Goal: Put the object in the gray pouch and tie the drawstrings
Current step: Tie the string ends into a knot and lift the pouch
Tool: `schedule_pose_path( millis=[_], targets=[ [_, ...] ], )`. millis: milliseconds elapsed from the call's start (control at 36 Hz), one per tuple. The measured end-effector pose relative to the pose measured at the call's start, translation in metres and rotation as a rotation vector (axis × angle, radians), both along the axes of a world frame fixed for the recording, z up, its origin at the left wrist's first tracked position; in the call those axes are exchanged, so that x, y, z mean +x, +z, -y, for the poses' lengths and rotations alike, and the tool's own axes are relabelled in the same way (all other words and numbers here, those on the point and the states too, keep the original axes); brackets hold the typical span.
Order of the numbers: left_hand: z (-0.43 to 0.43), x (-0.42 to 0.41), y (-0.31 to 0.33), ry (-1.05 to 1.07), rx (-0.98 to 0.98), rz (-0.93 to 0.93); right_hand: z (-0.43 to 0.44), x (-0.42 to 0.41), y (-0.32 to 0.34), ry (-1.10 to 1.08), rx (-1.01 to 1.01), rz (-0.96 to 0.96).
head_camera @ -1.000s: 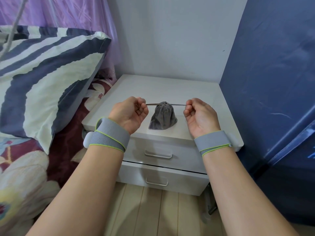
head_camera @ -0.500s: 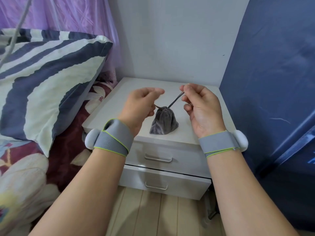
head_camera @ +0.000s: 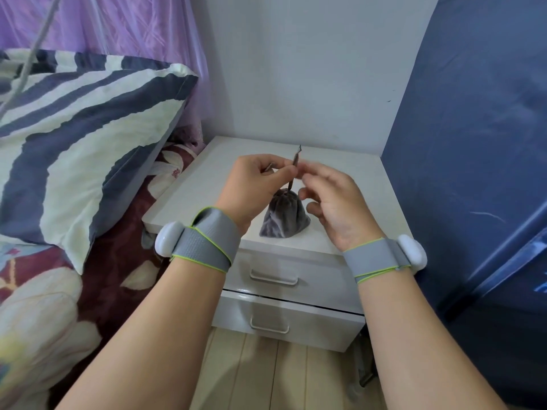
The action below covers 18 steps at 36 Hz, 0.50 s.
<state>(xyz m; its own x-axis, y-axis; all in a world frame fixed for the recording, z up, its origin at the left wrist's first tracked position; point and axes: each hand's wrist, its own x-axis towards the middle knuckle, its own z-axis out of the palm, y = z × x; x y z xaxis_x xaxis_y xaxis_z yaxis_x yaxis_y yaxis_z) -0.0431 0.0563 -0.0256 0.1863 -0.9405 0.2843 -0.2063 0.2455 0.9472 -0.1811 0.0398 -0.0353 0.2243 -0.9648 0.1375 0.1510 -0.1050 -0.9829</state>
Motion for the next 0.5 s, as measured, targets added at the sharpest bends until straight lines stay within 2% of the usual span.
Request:
schedule_pose_path(
  millis=[83,167,361,500],
  targets=[
    [-0.001,0.000,0.000,-0.004,0.005,-0.030,0.002,0.004,-0.011,-0.034,-0.112,-0.209],
    [-0.002,0.001,0.000,-0.003,-0.005,-0.034,0.007,0.006,-0.016,-0.057,-0.155,-0.265],
    [-0.001,0.004,0.000,0.022,0.007,-0.010,0.010,0.007,-0.020,-0.059,-0.164,-0.222],
    [0.004,0.014,-0.009,0.083,0.012,0.223,0.008,0.006,-0.021,-0.052,0.007,0.036]
  ],
)
